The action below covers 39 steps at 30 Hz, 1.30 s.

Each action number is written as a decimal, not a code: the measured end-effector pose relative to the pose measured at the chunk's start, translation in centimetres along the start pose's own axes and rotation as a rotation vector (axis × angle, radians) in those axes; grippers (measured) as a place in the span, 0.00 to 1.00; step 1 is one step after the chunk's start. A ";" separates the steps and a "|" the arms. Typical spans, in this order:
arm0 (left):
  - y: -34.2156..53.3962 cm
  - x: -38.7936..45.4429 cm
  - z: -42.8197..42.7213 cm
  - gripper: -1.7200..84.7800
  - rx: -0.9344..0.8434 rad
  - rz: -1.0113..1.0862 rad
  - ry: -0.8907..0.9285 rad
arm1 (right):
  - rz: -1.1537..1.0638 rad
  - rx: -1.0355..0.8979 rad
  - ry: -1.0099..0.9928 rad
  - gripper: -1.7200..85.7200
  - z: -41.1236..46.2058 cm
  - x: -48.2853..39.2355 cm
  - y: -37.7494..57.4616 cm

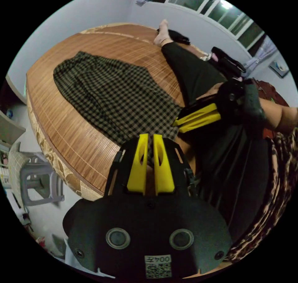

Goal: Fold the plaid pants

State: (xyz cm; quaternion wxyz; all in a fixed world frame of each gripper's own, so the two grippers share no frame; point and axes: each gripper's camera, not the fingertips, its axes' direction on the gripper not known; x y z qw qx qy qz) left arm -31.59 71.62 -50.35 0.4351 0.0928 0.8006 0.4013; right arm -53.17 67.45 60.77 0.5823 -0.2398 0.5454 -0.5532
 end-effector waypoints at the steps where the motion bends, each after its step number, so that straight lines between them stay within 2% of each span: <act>1: 0.5 0.9 -0.7 0.09 0.039 0.049 0.011 | 0.015 0.010 -0.012 0.07 -0.5 0.0 -0.2; 4: 1.2 3.3 -1.0 0.16 0.032 0.160 -0.013 | 0.067 0.035 -0.051 0.06 -1.7 0.6 -0.5; 8: 1.3 6.4 0.1 0.18 -0.046 0.277 -0.131 | 0.156 0.090 -0.122 0.06 -3.8 2.0 -0.4; 11: 1.2 7.4 0.9 0.17 -0.096 0.303 -0.221 | 0.226 0.146 -0.179 0.06 -5.4 3.2 0.0; 14: 1.0 7.2 1.0 0.09 -0.109 0.270 -0.305 | 0.284 0.199 -0.208 0.07 -6.5 3.7 0.6; 18: 1.1 5.8 -0.9 0.06 -0.040 0.193 -0.233 | 0.317 0.219 -0.163 0.10 -7.5 2.9 0.9; 22: 1.1 4.6 -2.0 0.04 -0.026 0.145 -0.192 | 0.352 0.213 0.010 0.20 -8.8 0.8 0.2; 25: 0.6 4.2 -2.5 0.04 -0.031 0.139 -0.184 | 0.308 0.151 0.110 0.21 -8.4 -0.6 -1.4; 28: 0.1 3.6 -3.3 0.04 -0.030 0.124 -0.174 | 0.239 0.044 0.162 0.19 -7.1 -1.4 -2.9; 31: -0.3 2.7 -4.3 0.04 -0.026 0.106 -0.164 | 0.214 -0.038 0.239 0.08 -6.3 -1.3 -3.5; 34: -0.4 1.9 -5.5 0.04 -0.025 0.089 -0.136 | 0.225 0.026 0.277 0.07 -8.2 -0.7 -3.0; 39: -0.4 1.8 -9.0 0.04 -0.066 0.113 -0.017 | 0.219 0.146 0.136 0.07 -13.9 1.1 -0.9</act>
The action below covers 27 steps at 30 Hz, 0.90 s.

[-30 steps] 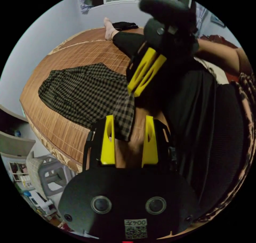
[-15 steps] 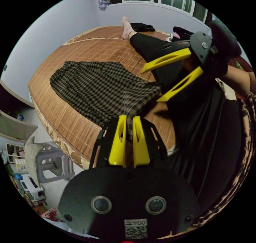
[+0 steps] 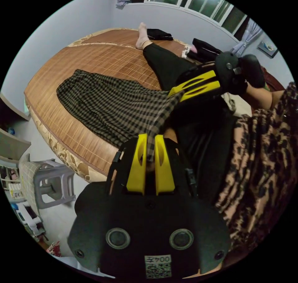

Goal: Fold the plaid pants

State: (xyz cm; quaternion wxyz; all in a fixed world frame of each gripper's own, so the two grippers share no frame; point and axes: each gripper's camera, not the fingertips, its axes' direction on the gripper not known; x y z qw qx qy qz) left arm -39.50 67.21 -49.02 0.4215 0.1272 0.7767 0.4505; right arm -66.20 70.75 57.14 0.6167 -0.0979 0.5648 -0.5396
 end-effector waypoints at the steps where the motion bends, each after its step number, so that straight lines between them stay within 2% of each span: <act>1: 0.0 0.1 -1.1 0.04 -0.012 0.006 0.037 | -0.008 0.016 -0.045 0.07 -1.4 0.6 0.2; 6: -0.7 -0.8 -4.5 0.04 -0.038 0.022 0.179 | -0.016 0.044 -0.202 0.07 -4.9 3.7 0.2; 11: -3.6 -5.8 -6.6 0.04 -0.048 0.001 0.278 | 0.014 0.033 -0.297 0.06 -4.4 10.6 -1.1; 18: -9.3 -14.1 -7.3 0.04 -0.093 -0.023 0.245 | -0.012 -0.033 -0.305 0.06 -0.5 20.7 -4.8; 27: -15.6 -24.9 -4.0 0.04 -0.182 -0.111 0.145 | 0.017 -0.127 -0.372 0.07 9.0 33.0 -9.0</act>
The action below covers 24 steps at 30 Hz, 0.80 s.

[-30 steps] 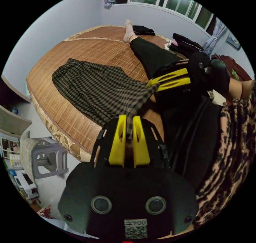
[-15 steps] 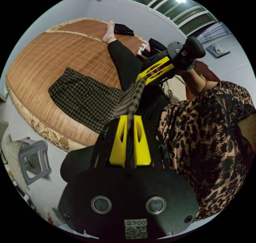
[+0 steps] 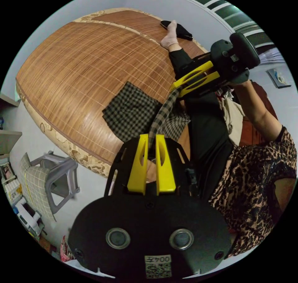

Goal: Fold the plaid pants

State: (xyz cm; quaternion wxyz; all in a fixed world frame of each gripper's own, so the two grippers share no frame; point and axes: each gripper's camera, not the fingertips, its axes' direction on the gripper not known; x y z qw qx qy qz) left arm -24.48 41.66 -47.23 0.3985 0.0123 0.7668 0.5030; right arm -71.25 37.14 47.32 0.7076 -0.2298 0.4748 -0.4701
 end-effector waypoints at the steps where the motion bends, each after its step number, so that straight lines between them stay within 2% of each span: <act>1: -0.8 -1.0 0.4 0.04 -0.006 -0.013 -0.019 | 0.011 -0.011 -0.010 0.07 0.7 1.7 -0.5; 7: -4.1 -5.7 3.3 0.05 -0.026 -0.069 -0.055 | 0.060 -0.072 -0.047 0.07 5.2 8.9 -1.8; 12: -4.8 -9.5 5.9 0.07 0.024 -0.164 -0.064 | 0.233 -0.043 -0.052 0.11 8.5 14.8 -0.4; 14: -3.5 -11.5 5.7 0.09 0.114 -0.251 -0.052 | 0.432 0.032 0.013 0.11 8.4 18.0 2.3; 16: -1.7 -12.8 5.0 0.09 0.211 -0.332 -0.042 | 0.547 0.151 -0.020 0.11 7.4 19.7 5.2; 19: 2.5 -12.7 3.1 0.09 0.455 -0.426 -0.056 | 0.623 0.374 -0.066 0.12 5.6 19.4 10.0; 20: 4.0 -11.3 2.7 0.08 0.568 -0.412 -0.059 | 0.632 0.434 -0.051 0.12 5.2 18.5 11.6; 22: 5.2 -8.4 3.3 0.07 0.683 -0.374 -0.071 | 0.645 0.503 -0.028 0.13 5.3 16.8 13.8; 24: 4.8 -5.6 4.8 0.07 0.727 -0.323 -0.099 | 0.665 0.533 -0.031 0.12 6.2 15.5 15.7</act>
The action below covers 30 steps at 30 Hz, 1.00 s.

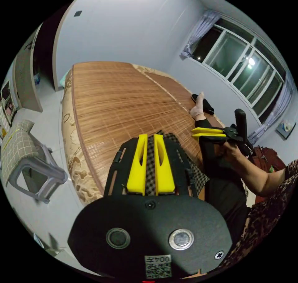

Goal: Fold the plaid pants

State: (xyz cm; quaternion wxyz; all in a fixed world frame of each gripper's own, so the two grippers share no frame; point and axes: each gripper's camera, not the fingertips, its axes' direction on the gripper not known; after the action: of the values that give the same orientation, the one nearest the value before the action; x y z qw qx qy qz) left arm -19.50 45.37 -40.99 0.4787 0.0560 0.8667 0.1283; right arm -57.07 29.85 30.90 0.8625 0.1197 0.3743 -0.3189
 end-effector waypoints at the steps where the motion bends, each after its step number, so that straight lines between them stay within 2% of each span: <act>1: 0.6 1.5 1.1 0.07 0.015 0.026 -0.017 | 0.017 -0.003 -0.011 0.12 0.2 0.4 1.4; 3: 0.8 3.1 3.2 0.07 0.016 0.053 -0.055 | 0.060 -0.052 -0.048 0.11 0.9 1.7 3.1; 7: 0.2 2.9 9.4 0.06 -0.089 0.018 -0.139 | 0.169 -0.155 -0.231 0.10 2.3 5.6 5.3; 11: 1.5 1.5 13.1 0.05 -0.150 -0.012 -0.184 | 0.156 -0.196 -0.273 0.09 2.8 7.3 5.9; 19: 2.5 1.4 14.5 0.04 -0.139 0.013 -0.211 | 0.051 -0.234 -0.228 0.11 4.5 7.9 5.8; 24: 3.0 0.3 15.0 0.04 -0.131 -0.025 -0.173 | -0.093 -0.265 -0.037 0.03 5.1 6.8 5.6; 26: 3.3 0.0 15.3 0.03 -0.127 -0.039 -0.165 | -0.050 -0.206 0.105 0.02 3.8 8.3 5.9; 30: 3.6 -0.5 15.7 0.03 -0.117 -0.070 -0.157 | 0.091 -0.323 -0.002 0.02 5.7 12.2 6.6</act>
State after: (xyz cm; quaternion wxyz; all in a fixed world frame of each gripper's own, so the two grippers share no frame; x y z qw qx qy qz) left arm -6.04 51.37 -47.58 0.5516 0.0075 0.8191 0.1574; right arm -43.29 26.81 25.78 0.8845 -0.0039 0.4139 -0.2155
